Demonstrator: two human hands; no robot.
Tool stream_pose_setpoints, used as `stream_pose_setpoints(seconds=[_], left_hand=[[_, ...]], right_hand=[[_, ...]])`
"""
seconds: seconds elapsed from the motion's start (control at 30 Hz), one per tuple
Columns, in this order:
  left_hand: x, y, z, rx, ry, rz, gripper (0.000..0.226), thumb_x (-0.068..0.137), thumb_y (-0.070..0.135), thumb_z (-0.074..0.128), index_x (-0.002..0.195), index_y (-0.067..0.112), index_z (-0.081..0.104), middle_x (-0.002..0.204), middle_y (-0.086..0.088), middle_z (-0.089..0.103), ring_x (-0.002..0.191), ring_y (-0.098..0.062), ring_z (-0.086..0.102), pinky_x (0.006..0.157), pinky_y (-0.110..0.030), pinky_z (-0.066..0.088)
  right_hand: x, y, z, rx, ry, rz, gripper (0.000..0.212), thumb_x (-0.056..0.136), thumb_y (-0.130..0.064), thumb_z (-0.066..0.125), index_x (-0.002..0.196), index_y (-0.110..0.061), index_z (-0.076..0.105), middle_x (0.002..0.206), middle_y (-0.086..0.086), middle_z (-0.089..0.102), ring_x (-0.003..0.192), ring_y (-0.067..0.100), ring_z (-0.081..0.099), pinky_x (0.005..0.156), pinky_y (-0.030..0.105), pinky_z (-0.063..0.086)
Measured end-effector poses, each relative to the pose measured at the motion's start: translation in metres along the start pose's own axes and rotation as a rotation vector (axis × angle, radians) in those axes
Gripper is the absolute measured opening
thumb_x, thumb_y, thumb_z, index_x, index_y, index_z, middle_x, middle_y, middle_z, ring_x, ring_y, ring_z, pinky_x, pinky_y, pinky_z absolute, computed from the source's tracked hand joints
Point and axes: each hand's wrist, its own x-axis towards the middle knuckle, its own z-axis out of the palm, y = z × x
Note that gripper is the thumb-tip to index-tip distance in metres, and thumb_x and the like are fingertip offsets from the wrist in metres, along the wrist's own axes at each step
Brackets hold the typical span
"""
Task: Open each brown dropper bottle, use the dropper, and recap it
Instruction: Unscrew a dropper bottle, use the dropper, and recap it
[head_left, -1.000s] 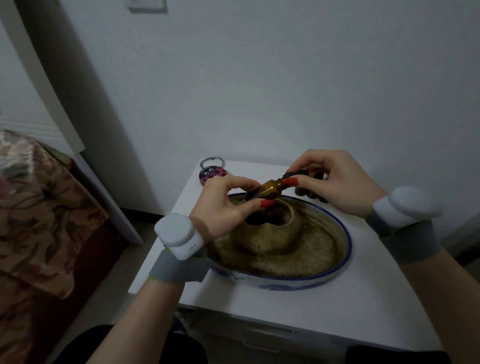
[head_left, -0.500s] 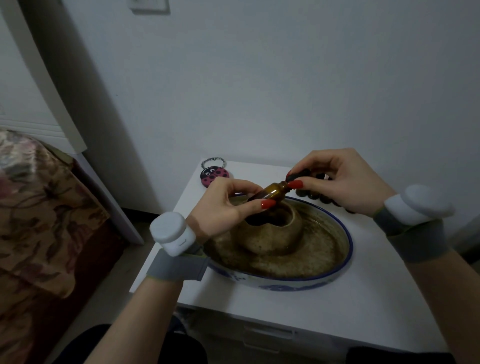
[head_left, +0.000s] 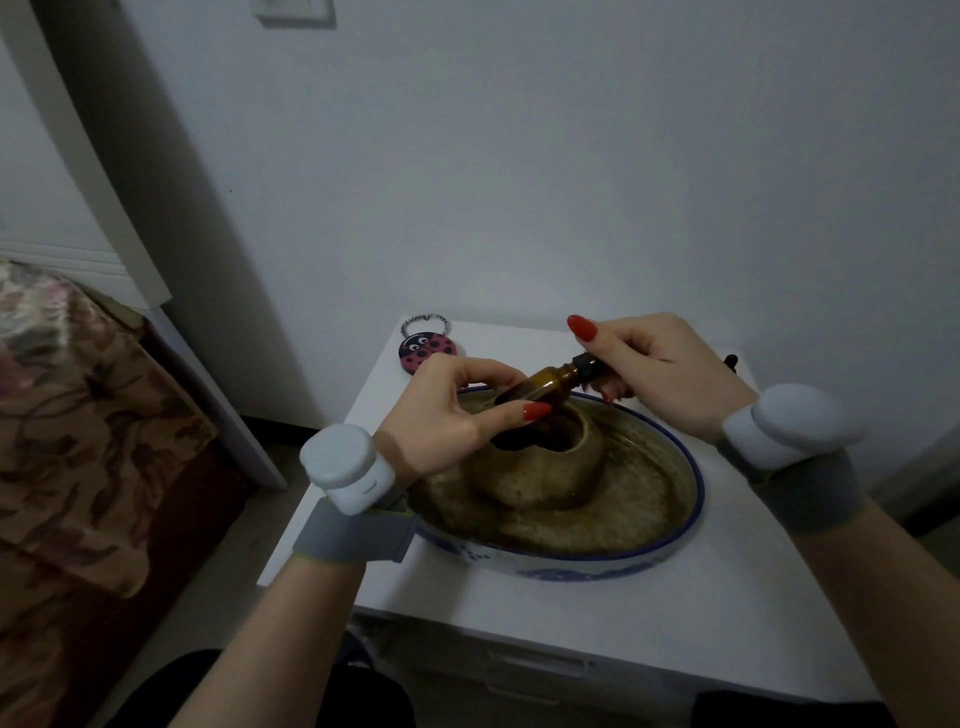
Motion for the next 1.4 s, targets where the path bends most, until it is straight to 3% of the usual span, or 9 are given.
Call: stream_pose_setpoints(seconds=[0.17, 0.27, 0.37, 0.53, 0.67, 0.8, 0.97, 1.23, 1.4], left_hand=[[0.001, -0.003, 0.0, -0.004, 0.042, -0.007, 0.017, 0.082, 0.023, 0.072, 0.097, 0.015, 0.075, 0.091, 0.003, 0.074, 0.087, -0.006, 0.067, 0.086, -0.017, 0.05], [0.001, -0.003, 0.0, -0.007, 0.062, -0.004, 0.012, 0.082, 0.022, 0.072, 0.093, 0.026, 0.072, 0.088, 0.011, 0.072, 0.086, 0.001, 0.065, 0.081, -0.006, 0.043], [0.001, -0.003, 0.0, 0.021, 0.066, -0.002, 0.012, 0.082, 0.023, 0.073, 0.093, 0.028, 0.071, 0.089, 0.014, 0.072, 0.089, 0.001, 0.065, 0.083, -0.007, 0.045], [0.0, -0.002, 0.001, 0.03, 0.058, 0.013, 0.014, 0.081, 0.023, 0.073, 0.096, 0.021, 0.073, 0.092, 0.009, 0.073, 0.09, -0.002, 0.066, 0.087, -0.013, 0.048], [0.0, -0.002, 0.001, 0.036, 0.059, 0.023, 0.013, 0.082, 0.022, 0.073, 0.095, 0.023, 0.073, 0.091, 0.009, 0.073, 0.089, -0.002, 0.065, 0.085, -0.009, 0.046], [0.001, -0.003, 0.001, 0.033, 0.075, 0.008, 0.012, 0.082, 0.025, 0.073, 0.093, 0.03, 0.072, 0.09, 0.013, 0.072, 0.09, 0.001, 0.064, 0.085, -0.007, 0.044], [0.001, -0.003, 0.0, 0.032, 0.083, -0.018, 0.014, 0.081, 0.026, 0.072, 0.094, 0.03, 0.07, 0.092, 0.013, 0.071, 0.092, 0.001, 0.064, 0.09, -0.011, 0.047], [0.0, 0.0, 0.002, 0.03, 0.069, 0.006, 0.011, 0.082, 0.024, 0.073, 0.093, 0.027, 0.073, 0.089, 0.012, 0.072, 0.089, 0.001, 0.064, 0.083, -0.005, 0.043], [0.001, -0.003, 0.001, 0.044, 0.09, 0.004, 0.014, 0.081, 0.027, 0.073, 0.095, 0.025, 0.074, 0.091, 0.01, 0.073, 0.091, -0.003, 0.065, 0.09, -0.016, 0.048]], right_hand=[[-0.001, -0.002, -0.009, 0.064, -0.098, -0.048, 0.037, 0.077, -0.043, 0.063, 0.104, -0.018, 0.065, 0.091, -0.003, 0.072, 0.081, 0.009, 0.07, 0.073, 0.02, 0.055], [-0.001, 0.0, -0.01, 0.05, -0.087, -0.072, 0.025, 0.08, -0.03, 0.067, 0.102, -0.018, 0.065, 0.097, 0.0, 0.073, 0.087, 0.017, 0.071, 0.081, 0.033, 0.058], [-0.001, 0.002, -0.007, 0.039, -0.058, -0.042, 0.014, 0.084, -0.023, 0.067, 0.095, -0.014, 0.068, 0.084, 0.001, 0.074, 0.077, 0.014, 0.072, 0.074, 0.028, 0.058], [-0.001, 0.001, 0.0, -0.051, 0.026, 0.005, 0.052, 0.075, -0.062, 0.055, 0.069, -0.012, 0.068, 0.053, 0.004, 0.063, 0.055, 0.019, 0.061, 0.067, 0.029, 0.054], [-0.003, 0.0, 0.002, -0.057, 0.035, 0.035, 0.065, 0.075, -0.069, 0.045, 0.059, -0.008, 0.064, 0.047, 0.0, 0.06, 0.047, 0.013, 0.058, 0.064, 0.014, 0.049], [-0.002, -0.003, -0.004, 0.034, -0.032, 0.024, 0.047, 0.074, -0.064, 0.053, 0.082, -0.019, 0.065, 0.065, 0.004, 0.068, 0.06, 0.016, 0.064, 0.062, 0.021, 0.052], [-0.003, 0.0, -0.006, 0.05, -0.027, -0.042, 0.018, 0.083, -0.026, 0.067, 0.099, -0.018, 0.066, 0.09, 0.0, 0.072, 0.08, 0.024, 0.07, 0.076, 0.039, 0.06], [-0.004, 0.001, 0.002, -0.013, 0.005, 0.115, 0.072, 0.075, -0.071, 0.043, 0.059, -0.004, 0.064, 0.049, 0.003, 0.06, 0.048, 0.012, 0.056, 0.071, 0.024, 0.046], [-0.003, -0.001, -0.007, 0.136, -0.094, 0.094, 0.046, 0.078, -0.056, 0.054, 0.093, -0.013, 0.064, 0.07, 0.003, 0.069, 0.06, 0.011, 0.063, 0.061, 0.022, 0.051]])
